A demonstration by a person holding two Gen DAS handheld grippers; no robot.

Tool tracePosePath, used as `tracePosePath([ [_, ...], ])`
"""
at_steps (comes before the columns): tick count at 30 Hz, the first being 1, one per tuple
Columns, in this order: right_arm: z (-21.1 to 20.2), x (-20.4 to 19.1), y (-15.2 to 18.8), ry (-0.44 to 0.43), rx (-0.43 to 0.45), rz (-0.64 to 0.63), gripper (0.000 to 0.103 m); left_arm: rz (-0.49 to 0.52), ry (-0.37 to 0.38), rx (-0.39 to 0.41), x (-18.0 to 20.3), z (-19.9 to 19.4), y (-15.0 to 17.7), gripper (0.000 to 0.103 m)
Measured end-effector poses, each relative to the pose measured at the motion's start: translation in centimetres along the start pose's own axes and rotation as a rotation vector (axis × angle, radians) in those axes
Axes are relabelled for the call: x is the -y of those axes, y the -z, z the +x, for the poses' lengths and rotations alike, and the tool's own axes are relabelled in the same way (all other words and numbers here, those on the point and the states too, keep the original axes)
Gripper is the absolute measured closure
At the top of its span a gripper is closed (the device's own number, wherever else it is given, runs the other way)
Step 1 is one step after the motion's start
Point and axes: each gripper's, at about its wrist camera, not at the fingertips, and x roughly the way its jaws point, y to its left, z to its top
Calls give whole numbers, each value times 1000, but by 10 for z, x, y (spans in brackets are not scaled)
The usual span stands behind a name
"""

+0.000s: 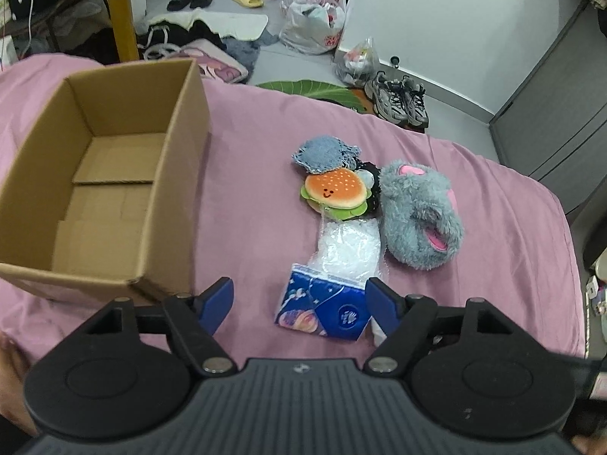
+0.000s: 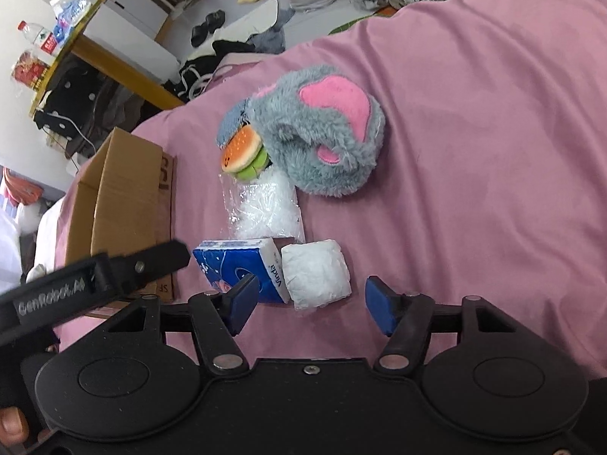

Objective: Organize soft objects
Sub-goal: 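Lower the left tool to the blue tissue pack while the right tool approaches the white bundle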

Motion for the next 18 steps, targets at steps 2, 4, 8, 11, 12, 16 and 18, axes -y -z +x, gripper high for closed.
tracePosePath([
  [2, 5, -2, -1, 5, -13, -12, 41, 1, 4, -3, 3, 6, -3, 31],
  [4, 10, -5, -2, 16, -25, -24, 41, 13, 2, -11, 7, 13, -7, 31],
  [8, 15, -5, -3, 21, -42, -31, 41, 8, 16, -41, 9, 29, -12, 31],
  [11, 21, -5, -4, 30, -56, -36, 41, -6, 17, -67, 7, 40, -12, 31],
  [12, 24, -6, -5, 34, -63, -38, 41, -19, 16, -80, 5, 45, -13, 31],
  [16, 33, -6, -6, 50, -92, -44, 45, -35, 18, -126, 0, 59, -13, 31],
  [18, 37, -7, -5, 60, -98, -54, 58, -28, 9, -127, 0, 62, -12, 31],
])
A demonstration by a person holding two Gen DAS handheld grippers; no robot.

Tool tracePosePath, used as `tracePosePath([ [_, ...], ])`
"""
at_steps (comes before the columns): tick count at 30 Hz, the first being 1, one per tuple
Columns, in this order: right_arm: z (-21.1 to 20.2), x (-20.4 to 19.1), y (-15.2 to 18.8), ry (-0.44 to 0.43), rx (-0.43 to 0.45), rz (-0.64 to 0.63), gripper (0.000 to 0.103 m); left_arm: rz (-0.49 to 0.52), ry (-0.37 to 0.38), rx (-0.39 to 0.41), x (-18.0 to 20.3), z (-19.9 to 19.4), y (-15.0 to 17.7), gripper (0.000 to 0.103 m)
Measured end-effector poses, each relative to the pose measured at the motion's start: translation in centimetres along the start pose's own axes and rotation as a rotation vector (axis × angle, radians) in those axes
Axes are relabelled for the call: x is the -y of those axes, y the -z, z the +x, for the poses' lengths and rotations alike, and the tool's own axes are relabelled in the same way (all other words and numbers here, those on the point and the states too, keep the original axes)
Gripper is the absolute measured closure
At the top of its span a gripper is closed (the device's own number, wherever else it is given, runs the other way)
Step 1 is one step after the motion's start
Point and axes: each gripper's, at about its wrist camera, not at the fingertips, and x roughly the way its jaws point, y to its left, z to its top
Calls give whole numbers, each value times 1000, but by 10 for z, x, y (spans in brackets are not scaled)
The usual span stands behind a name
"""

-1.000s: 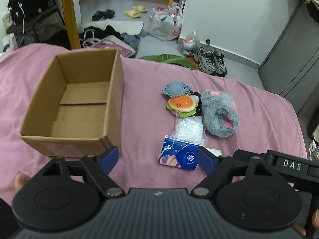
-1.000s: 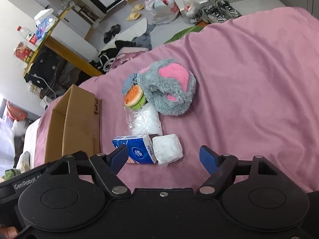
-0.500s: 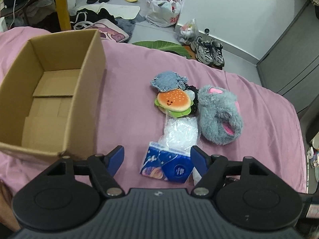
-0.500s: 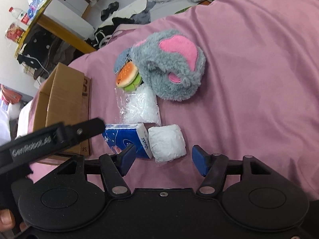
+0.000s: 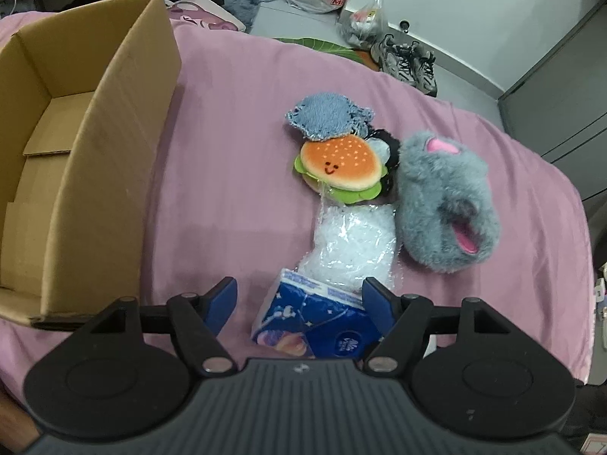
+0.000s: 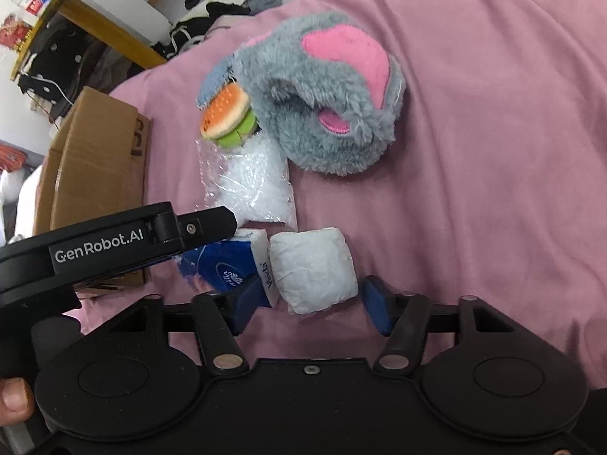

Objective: Organize soft objects
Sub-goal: 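Lower the left tool to the blue tissue pack while the right tool approaches the white bundle, then close the left gripper on the tissue pack while the right gripper grasps the white bundle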

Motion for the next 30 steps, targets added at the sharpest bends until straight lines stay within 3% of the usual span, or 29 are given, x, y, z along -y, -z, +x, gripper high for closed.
tracePosePath([
  [11, -20, 10, 9, 63, 65, 17, 59, -19, 11, -97, -2, 17, 7, 29],
  [19, -48, 7, 20, 172, 149, -17, 59, -17, 32, -72, -4, 4, 15, 29],
  [23, -56, 23, 18, 151, 168, 80, 59, 18, 39, -62, -2, 0, 23, 28],
  [30, -55, 16, 17, 174, 190, 73, 59, 91, 54, -61, 9, 7, 37, 27],
])
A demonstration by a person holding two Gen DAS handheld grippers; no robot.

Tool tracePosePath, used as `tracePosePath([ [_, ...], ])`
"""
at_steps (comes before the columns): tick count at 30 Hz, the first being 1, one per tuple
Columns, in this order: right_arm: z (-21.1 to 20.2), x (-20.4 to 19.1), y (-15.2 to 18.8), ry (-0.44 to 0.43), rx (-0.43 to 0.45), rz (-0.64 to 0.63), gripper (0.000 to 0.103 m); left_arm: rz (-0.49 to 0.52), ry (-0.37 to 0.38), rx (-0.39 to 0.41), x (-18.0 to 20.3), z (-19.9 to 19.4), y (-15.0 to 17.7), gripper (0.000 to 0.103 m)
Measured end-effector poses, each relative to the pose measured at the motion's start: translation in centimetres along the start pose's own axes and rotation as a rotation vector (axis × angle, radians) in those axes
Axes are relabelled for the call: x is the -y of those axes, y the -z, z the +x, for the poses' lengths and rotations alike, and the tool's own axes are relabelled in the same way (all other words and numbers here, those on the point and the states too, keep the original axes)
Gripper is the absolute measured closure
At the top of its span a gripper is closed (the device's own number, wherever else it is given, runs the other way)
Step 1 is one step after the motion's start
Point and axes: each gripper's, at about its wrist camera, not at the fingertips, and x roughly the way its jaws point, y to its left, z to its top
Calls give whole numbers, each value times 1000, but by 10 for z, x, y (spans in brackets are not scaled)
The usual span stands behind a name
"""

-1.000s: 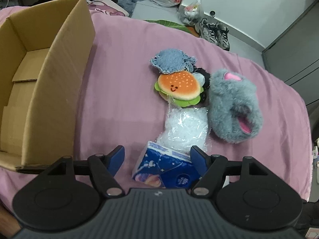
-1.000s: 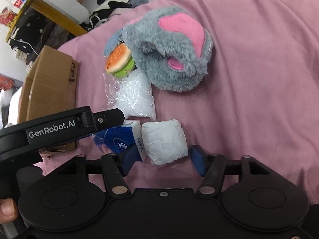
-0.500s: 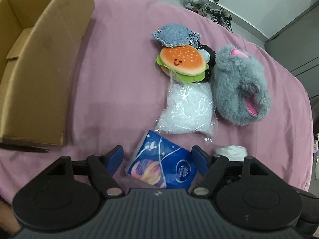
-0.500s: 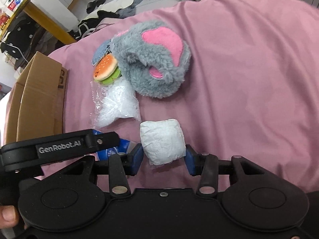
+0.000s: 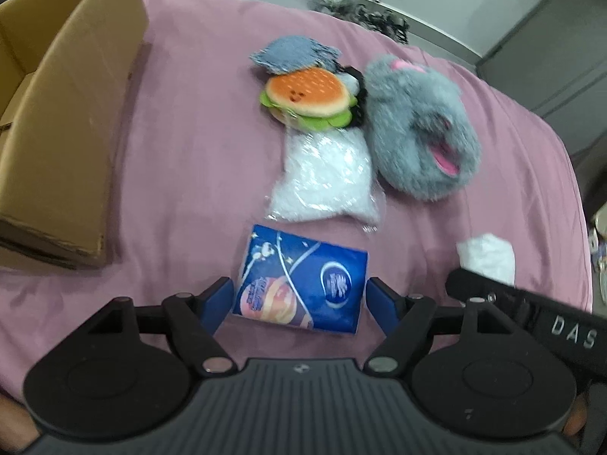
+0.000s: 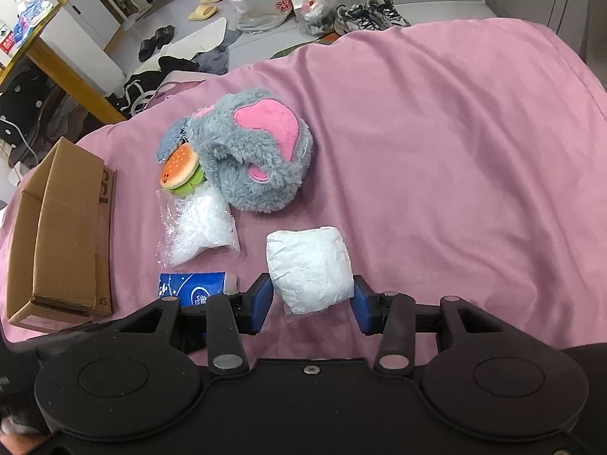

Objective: Organize soft objects
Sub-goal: 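Close the left gripper on the tissue pack while the right gripper grasps the white bundle, then carry the tissue pack and white bundle with both tools over the cardboard box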

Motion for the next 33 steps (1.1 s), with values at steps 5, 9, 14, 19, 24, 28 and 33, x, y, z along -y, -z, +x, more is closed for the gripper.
tracePosePath([
  [5, -4, -8, 2, 30, 15, -31, 59, 79, -43, 8, 13, 7, 7, 26],
  [9, -9, -12, 4, 47, 30, -51, 59, 89, -58, 40, 14, 5, 9, 27],
  [14, -18, -17, 7, 46, 54, -48, 59, 76, -55, 82, 13, -10, 14, 31],
  [19, -33, -25, 10, 37, 113, -35, 59, 75, -43, 135, 8, -33, 13, 32],
  [24, -53, -31, 6, 3, 182, -14, 59, 69, -33, 189, 4, -62, 12, 32],
  [28, -68, -42, 1, -10, 227, -18, 59, 58, -19, 237, -2, -85, 11, 32],
  [33, -81, -61, 1, -47, 271, -27, 59, 13, -8, 304, -14, -117, 12, 32],
])
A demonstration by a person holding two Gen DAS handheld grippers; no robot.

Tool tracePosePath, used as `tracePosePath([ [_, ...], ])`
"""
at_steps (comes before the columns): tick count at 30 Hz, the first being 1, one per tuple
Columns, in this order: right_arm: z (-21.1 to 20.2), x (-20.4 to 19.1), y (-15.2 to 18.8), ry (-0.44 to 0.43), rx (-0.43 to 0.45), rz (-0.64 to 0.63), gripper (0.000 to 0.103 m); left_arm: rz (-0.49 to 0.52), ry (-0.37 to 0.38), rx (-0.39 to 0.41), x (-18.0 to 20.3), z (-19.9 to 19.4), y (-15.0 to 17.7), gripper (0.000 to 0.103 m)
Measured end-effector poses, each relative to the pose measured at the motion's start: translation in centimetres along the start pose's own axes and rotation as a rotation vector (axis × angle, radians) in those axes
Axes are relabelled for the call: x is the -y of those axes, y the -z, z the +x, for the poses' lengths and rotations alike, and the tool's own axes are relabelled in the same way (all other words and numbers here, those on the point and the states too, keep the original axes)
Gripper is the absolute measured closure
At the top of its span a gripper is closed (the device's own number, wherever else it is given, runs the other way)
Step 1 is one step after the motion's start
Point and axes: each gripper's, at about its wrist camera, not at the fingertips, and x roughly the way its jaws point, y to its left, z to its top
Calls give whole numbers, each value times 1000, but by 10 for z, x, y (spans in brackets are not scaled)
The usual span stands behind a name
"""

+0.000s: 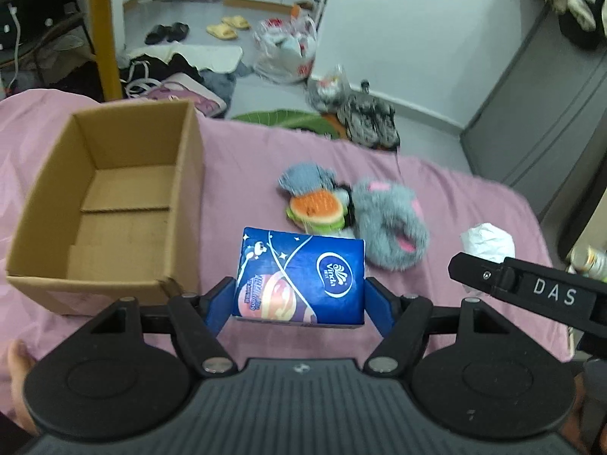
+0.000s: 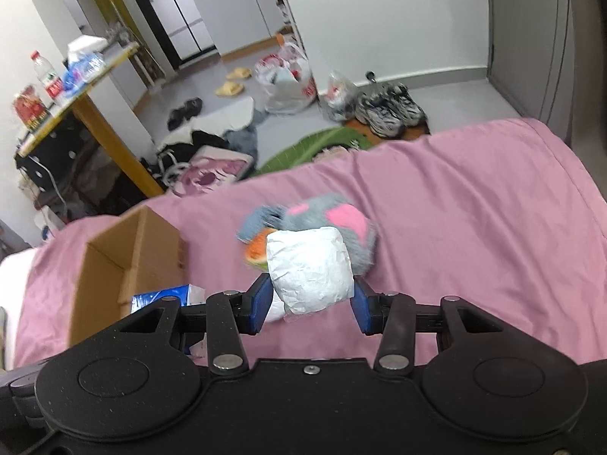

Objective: Organize soft objects
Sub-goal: 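Carry the tissue pack and white bundle with both tools over the cardboard box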

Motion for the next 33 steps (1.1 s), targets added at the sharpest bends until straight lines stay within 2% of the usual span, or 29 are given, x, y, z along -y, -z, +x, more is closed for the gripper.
tracePosePath([
  [13, -13, -53, -1, -43, 49, -62, 59, -39, -16, 101, -39, -53, -18, 32],
  [25, -12, -105, 5, -112, 55, -154, 59, -144, -64, 159, -93, -77, -28, 32],
  [33, -3, -141, 9, -172, 61, -236, 59, -180, -87, 164, -128, -80, -32, 32],
])
